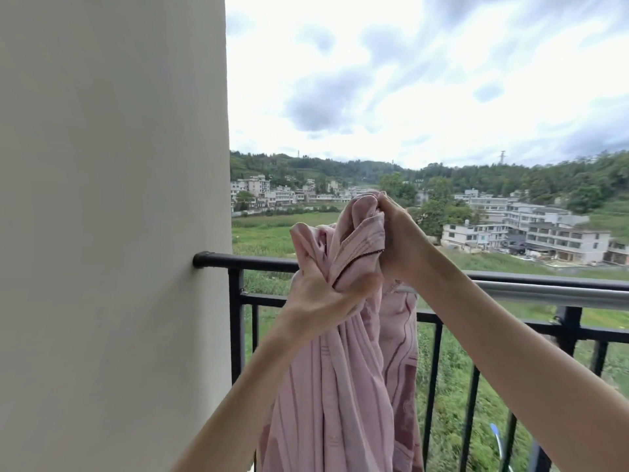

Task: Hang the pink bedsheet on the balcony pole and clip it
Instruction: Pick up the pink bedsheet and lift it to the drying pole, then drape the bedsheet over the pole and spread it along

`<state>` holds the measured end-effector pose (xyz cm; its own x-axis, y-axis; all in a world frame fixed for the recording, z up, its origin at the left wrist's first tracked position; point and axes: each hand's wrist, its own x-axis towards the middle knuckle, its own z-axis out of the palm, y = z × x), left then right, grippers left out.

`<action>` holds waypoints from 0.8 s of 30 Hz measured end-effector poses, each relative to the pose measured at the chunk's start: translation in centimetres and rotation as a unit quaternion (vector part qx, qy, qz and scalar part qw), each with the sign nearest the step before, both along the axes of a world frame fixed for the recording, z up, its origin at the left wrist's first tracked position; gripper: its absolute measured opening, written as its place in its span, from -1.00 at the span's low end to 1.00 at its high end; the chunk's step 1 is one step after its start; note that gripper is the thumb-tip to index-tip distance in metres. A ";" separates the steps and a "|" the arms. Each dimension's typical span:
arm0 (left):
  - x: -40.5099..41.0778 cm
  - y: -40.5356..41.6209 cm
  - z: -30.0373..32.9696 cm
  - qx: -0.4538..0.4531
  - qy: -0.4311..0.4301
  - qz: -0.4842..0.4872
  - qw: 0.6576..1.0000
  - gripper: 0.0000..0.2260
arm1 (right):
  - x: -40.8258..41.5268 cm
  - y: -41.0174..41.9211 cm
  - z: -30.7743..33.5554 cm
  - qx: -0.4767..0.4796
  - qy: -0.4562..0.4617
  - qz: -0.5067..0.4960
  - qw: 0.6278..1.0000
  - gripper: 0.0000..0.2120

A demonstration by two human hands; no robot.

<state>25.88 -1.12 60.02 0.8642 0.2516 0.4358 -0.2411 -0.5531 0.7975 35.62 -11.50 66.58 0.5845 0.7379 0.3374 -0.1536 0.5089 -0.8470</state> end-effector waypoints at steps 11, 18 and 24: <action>-1.3 3.8 2.5 -0.081 -0.056 0.109 0.989 -0.58 | 0.9 0.3 0.5 -0.257 -0.071 -0.010 0.964 -0.10; -1.6 7.1 5.5 -0.157 -0.088 0.142 0.973 -0.80 | 1.6 3.7 1.8 -0.274 -0.185 -0.083 0.940 -0.13; -1.6 9.1 6.4 -0.161 -0.113 0.167 0.966 -0.83 | 3.0 7.9 2.1 -0.269 -0.225 -0.099 0.931 -0.14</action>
